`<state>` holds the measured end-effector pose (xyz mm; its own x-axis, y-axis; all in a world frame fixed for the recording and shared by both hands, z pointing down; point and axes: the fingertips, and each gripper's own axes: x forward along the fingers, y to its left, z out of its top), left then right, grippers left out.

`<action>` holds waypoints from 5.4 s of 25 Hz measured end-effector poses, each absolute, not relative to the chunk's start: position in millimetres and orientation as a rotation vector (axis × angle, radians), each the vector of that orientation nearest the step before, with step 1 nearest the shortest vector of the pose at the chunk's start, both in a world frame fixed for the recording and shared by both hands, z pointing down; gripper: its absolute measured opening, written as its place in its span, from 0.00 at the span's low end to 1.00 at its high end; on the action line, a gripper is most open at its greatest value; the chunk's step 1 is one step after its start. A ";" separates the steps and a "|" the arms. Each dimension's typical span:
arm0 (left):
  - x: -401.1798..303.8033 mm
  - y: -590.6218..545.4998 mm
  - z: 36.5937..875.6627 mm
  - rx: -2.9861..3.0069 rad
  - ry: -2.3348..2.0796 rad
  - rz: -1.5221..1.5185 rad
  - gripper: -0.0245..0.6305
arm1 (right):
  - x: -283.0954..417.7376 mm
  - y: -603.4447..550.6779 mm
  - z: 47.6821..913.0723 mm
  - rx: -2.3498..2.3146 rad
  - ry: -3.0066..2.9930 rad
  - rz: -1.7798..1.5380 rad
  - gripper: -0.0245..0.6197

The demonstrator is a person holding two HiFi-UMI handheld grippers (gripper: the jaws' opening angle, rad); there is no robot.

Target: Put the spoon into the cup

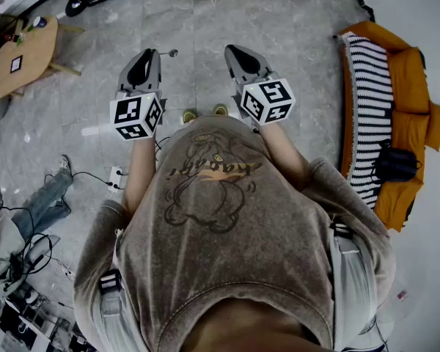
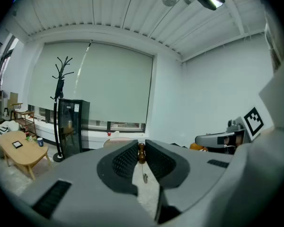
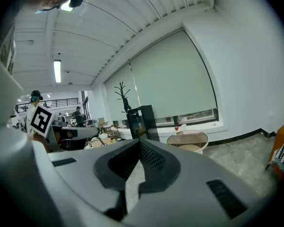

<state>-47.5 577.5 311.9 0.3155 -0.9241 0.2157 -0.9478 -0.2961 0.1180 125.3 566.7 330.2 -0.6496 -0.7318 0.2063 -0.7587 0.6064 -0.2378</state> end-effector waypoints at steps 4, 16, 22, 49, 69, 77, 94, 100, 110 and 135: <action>-50.9 572.0 311.5 2.368 -1.702 0.149 0.13 | 117.9 562.7 331.4 1.266 -2.739 0.471 0.07; -77.6 553.6 331.5 2.412 -1.651 0.146 0.13 | 101.7 561.6 349.7 1.346 -2.726 0.515 0.07; -95.0 546.7 336.5 2.421 -1.635 0.155 0.13 | 92.4 563.2 357.2 1.384 -2.704 0.547 0.07; -114.1 440.4 356.6 2.413 -1.598 0.122 0.13 | 56.1 456.6 381.7 1.315 -2.686 0.557 0.07; -107.3 327.5 353.5 2.421 -1.573 0.167 0.13 | 51.3 343.1 385.6 1.244 -2.680 0.595 0.07; -98.5 274.6 345.3 2.397 -1.589 0.160 0.13 | 61.4 289.1 377.9 1.219 -2.685 0.607 0.07; -82.3 162.5 340.7 2.315 -1.679 0.143 0.13 | 79.6 166.3 374.7 1.104 -2.719 0.619 0.07; -81.3 126.0 338.6 2.285 -1.719 0.131 0.13 | 85.0 127.5 374.9 1.071 -2.732 0.621 0.07; -98.2 81.6 340.7 2.262 -1.732 0.134 0.13 | 67.5 85.5 378.9 1.037 -2.730 0.645 0.07; -106.2 -72.7 356.2 2.306 -1.648 0.128 0.13 | 59.8 -53.0 395.6 1.128 -2.682 0.659 0.07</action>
<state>-106.2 -72.7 356.2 0.3368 -0.9090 0.2457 -0.9360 -0.2949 0.1922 59.8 -53.0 395.6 -0.7031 -0.6410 0.3078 -0.7107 0.6188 -0.3348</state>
